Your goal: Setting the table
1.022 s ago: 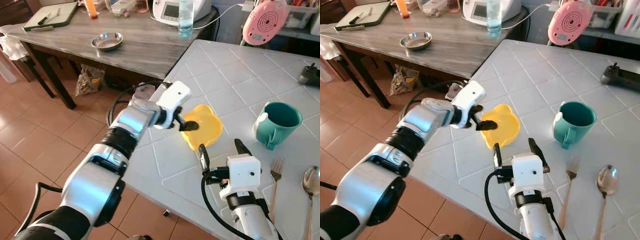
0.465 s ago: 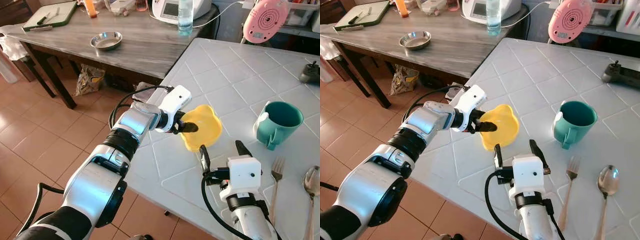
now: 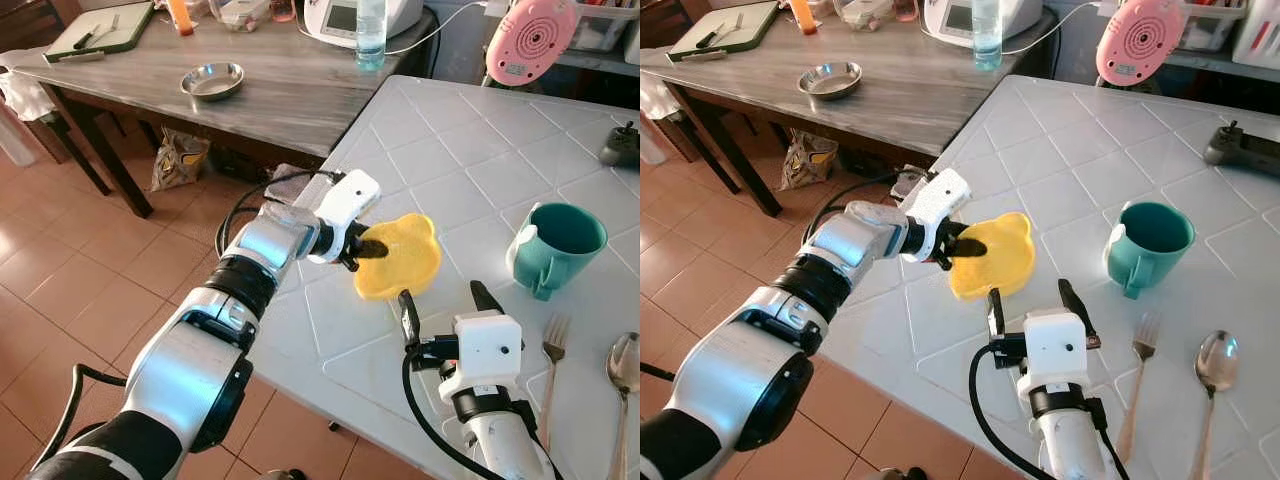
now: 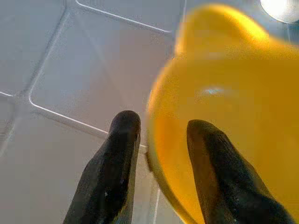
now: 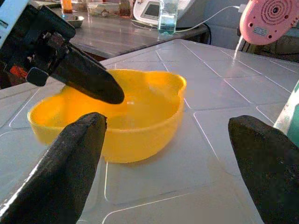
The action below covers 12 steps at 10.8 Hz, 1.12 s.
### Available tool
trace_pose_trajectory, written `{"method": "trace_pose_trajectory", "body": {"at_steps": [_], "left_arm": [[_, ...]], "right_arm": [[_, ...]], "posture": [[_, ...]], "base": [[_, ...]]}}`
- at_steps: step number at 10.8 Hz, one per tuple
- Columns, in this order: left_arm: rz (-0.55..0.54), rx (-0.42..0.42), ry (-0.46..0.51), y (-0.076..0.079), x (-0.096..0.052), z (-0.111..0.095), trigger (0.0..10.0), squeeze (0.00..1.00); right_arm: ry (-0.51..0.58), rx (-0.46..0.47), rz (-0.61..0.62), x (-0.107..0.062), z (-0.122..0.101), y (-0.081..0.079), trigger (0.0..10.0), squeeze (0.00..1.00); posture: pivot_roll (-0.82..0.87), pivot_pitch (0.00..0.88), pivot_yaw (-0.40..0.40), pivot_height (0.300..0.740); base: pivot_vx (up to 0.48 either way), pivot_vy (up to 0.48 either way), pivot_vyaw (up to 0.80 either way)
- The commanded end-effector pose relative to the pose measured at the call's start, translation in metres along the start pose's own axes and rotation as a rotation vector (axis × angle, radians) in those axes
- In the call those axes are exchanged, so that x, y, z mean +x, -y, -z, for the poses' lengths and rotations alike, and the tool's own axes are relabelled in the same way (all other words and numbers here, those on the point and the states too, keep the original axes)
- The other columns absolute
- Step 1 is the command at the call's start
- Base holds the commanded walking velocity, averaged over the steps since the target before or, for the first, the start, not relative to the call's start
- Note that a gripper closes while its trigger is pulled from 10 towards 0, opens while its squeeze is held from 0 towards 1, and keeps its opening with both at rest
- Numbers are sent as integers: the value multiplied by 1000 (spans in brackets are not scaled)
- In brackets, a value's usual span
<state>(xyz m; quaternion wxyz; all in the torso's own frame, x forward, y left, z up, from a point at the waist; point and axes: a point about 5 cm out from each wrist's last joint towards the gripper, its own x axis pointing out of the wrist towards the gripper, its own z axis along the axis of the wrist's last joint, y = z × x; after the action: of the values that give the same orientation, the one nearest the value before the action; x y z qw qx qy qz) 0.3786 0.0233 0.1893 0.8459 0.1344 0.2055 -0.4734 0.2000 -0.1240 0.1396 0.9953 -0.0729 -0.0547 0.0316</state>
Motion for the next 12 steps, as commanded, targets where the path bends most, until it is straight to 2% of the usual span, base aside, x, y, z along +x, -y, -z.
{"method": "trace_pose_trajectory", "body": {"at_steps": [1,8,9,10,11,12], "left_arm": [[-51,4,-1,-9,-5,-2,0,0],[-142,-44,23,-20,-10,3,0,0],[-193,-95,62,-25,-13,3,0,0],[-297,-169,110,-34,-18,6,0,0],[-352,-205,136,-39,-20,9,0,0],[-474,-301,177,-49,-28,20,0,0]], "right_arm": [[-10,5,-20,-1,2,-5,10000,0],[-24,34,-50,-1,5,-8,10000,0],[-23,34,-49,0,5,-8,10000,0],[-23,35,-44,1,6,-8,10000,0],[-22,35,-41,1,7,-7,10000,0],[-18,32,-35,3,6,-5,10000,0]], "posture": [[3,108,131,740],[16,110,126,740],[19,107,125,740],[24,104,123,740],[28,105,119,740],[33,104,107,740]], "base": [[0,0,0],[0,0,0],[0,0,0],[0,0,0],[0,0,0],[0,0,0]]}}
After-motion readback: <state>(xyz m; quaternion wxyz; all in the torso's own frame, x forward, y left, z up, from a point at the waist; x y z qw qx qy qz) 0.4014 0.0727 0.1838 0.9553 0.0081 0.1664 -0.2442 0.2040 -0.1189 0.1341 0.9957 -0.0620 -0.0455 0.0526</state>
